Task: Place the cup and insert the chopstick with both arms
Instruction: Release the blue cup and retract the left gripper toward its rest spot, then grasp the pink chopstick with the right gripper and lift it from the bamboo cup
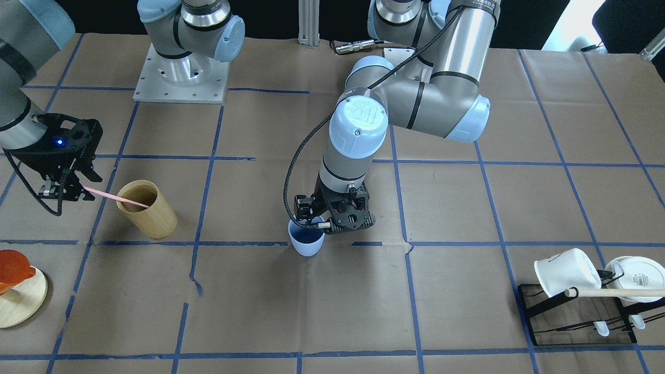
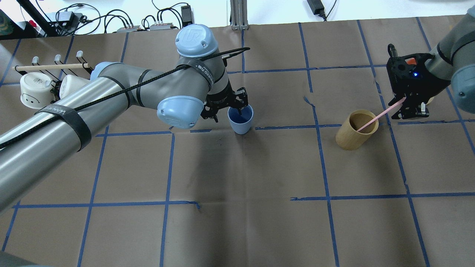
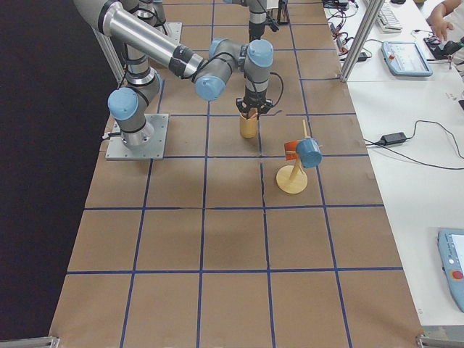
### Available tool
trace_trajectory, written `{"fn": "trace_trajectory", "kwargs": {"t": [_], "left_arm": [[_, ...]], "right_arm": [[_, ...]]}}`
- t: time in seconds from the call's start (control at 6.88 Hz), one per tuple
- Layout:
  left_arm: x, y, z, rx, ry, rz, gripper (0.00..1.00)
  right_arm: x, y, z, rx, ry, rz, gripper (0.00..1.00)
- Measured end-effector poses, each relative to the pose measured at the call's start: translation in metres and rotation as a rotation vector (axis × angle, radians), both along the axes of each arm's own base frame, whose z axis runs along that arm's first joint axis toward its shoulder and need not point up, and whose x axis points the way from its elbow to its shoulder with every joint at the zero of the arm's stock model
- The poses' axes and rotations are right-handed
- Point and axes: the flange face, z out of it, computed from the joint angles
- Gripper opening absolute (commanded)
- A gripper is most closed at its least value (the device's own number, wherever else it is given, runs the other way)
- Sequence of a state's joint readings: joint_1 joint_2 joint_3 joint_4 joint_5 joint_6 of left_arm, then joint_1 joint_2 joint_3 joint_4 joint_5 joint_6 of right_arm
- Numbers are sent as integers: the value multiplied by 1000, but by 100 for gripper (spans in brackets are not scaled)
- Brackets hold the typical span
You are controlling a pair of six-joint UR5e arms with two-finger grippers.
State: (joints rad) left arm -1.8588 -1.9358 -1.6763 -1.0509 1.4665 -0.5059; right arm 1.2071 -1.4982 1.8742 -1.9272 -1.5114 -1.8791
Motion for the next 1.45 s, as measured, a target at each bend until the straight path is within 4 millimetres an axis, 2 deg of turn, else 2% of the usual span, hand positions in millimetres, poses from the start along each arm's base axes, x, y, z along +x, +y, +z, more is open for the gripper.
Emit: {"fn": "trace_trajectory", "kwargs": {"t": [0.15, 0.29, 0.44, 0.73, 0.87, 1.02, 1.16, 1.45], "left_arm": [[12, 6, 31, 5, -4, -48, 99], [35, 12, 74, 23, -10, -109, 99], [64, 17, 114, 33, -11, -161, 99], [118, 32, 177, 21, -8, -214, 100], [144, 40, 194, 12, -7, -212, 100], [172, 47, 201, 20, -15, -179, 100], [191, 55, 205, 32, -31, -153, 100], [198, 59, 203, 48, -47, -140, 99]], "right_arm": [[0, 0, 1, -2, 1, -1, 30], [0, -1, 3, -6, 2, -1, 29], [-1, -1, 7, -12, 6, 0, 29], [-1, -1, 11, -20, 11, -1, 23], [-1, -1, 11, -20, 11, -1, 19], [-1, -1, 10, -18, 10, -1, 15], [0, -1, 10, -18, 8, -1, 12], [0, -1, 10, -18, 7, -2, 8]]}}
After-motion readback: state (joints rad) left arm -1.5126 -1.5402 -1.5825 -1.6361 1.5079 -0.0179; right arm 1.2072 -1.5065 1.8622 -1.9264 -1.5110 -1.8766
